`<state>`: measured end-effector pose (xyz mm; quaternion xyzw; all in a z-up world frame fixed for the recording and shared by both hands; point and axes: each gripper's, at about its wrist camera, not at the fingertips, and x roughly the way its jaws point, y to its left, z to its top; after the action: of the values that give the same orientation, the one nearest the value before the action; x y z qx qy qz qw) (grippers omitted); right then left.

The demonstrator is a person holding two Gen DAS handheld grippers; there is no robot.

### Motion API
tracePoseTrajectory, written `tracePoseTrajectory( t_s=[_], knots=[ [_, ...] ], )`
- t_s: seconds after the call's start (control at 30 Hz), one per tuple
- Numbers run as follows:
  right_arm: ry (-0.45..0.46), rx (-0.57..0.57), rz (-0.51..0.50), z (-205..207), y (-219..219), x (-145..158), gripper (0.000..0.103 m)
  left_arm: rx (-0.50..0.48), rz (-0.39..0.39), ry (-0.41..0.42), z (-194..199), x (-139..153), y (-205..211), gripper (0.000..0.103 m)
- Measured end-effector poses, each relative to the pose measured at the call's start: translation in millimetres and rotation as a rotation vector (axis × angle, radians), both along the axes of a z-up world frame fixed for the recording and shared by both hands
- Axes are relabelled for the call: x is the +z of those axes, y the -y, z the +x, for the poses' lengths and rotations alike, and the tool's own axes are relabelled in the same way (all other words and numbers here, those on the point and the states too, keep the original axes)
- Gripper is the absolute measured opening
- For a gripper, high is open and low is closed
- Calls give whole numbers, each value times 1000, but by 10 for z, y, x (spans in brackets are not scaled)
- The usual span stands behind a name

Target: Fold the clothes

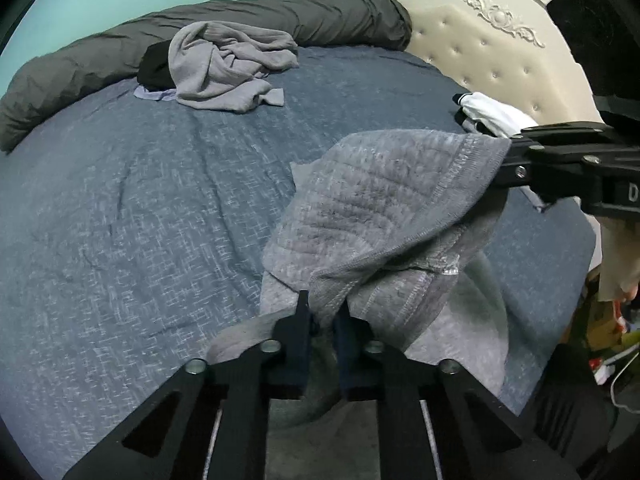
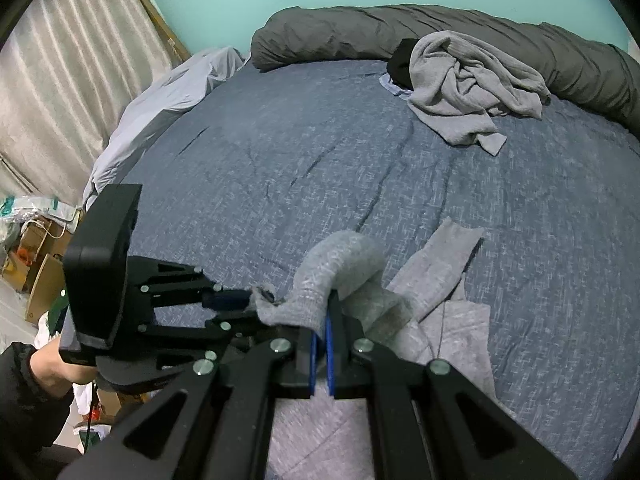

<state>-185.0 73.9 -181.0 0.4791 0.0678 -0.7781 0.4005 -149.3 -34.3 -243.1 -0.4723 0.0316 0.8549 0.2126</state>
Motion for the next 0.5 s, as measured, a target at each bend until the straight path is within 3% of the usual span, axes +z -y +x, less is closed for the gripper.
tracePoseTrajectory(
  t_s=[0.13, 0.2, 0.27, 0.5],
  knots=[
    [1, -44, -6, -30, -30, -63, 4, 57, -13, -44, 38, 138, 115, 8],
    [6, -99, 7, -87, -61, -133, 11, 101, 2, -48, 23, 206, 200, 7],
    [17, -151, 11, -128, -100, -215, 42, 142, -9, -56, -4, 265, 265, 7],
    [144, -227, -69, -72, -142, -565, 46, 197, -10, -63, -48, 327, 341, 7]
  ],
)
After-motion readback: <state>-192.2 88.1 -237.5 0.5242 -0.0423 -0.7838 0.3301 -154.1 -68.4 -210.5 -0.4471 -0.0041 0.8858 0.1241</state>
